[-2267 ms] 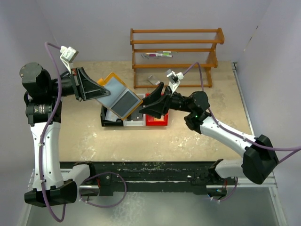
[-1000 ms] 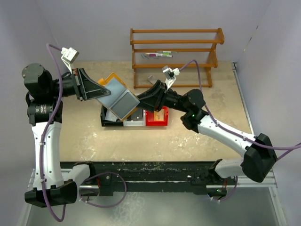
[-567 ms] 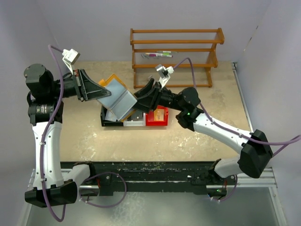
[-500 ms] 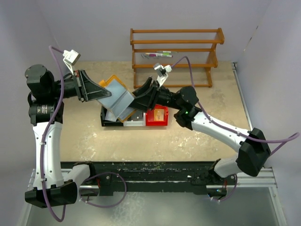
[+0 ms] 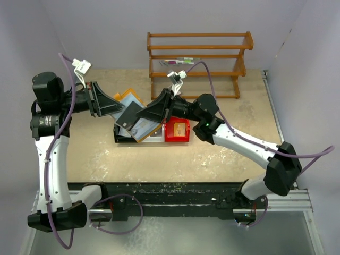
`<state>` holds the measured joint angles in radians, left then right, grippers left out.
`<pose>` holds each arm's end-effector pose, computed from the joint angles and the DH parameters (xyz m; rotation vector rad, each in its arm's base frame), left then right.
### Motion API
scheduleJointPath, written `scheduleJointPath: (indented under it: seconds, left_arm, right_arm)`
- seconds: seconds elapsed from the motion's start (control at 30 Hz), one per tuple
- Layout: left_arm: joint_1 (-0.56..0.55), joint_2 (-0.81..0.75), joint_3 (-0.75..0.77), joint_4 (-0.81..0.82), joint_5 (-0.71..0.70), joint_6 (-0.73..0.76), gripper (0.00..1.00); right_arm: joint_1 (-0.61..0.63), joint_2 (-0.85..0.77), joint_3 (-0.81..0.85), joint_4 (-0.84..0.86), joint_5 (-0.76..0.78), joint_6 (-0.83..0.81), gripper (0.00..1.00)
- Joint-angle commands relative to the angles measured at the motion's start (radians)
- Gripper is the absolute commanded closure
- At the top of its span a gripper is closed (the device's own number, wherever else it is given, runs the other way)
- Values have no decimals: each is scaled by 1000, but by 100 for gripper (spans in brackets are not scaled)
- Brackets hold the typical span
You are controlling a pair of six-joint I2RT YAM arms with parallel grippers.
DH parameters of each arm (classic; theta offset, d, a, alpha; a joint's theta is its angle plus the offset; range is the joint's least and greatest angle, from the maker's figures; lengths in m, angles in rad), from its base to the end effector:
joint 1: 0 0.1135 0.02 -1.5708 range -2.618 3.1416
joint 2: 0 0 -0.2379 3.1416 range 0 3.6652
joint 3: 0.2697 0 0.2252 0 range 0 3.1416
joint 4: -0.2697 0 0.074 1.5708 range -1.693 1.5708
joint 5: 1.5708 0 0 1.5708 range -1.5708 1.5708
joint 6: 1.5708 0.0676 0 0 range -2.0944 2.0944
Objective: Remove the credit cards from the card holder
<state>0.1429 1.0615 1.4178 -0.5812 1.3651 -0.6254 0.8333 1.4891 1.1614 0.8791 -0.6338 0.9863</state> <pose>0.1798 -0.0410 0.4336 0.3548 1.8373 -1.5387 0.1955 0.2748 0.4049 -0.5995 1.2282 1.9020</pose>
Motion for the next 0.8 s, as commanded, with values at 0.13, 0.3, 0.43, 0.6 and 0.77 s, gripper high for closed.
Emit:
scheduleJointPath:
  seconds: [0.13, 0.3, 0.43, 0.6, 0.77]
  left_arm:
    - [1, -2, 113, -167, -110, 288, 49]
    - [1, -23, 84, -152, -45, 303, 33]
    - [1, -38, 12, -221, -10, 401, 32]
    - [1, -32, -44, -335, -24, 548, 36]
    - [1, -23, -81, -333, -23, 550, 62]
  right_arm:
    - [6, -90, 94, -307, 38, -135, 100]
    - [6, -83, 166, -492, 33, -230, 100]
    - [6, -20, 291, -643, -11, -297, 100]
    - [6, 55, 415, -799, -33, -353, 100]
    - [6, 78, 460, -857, -61, -358, 97]
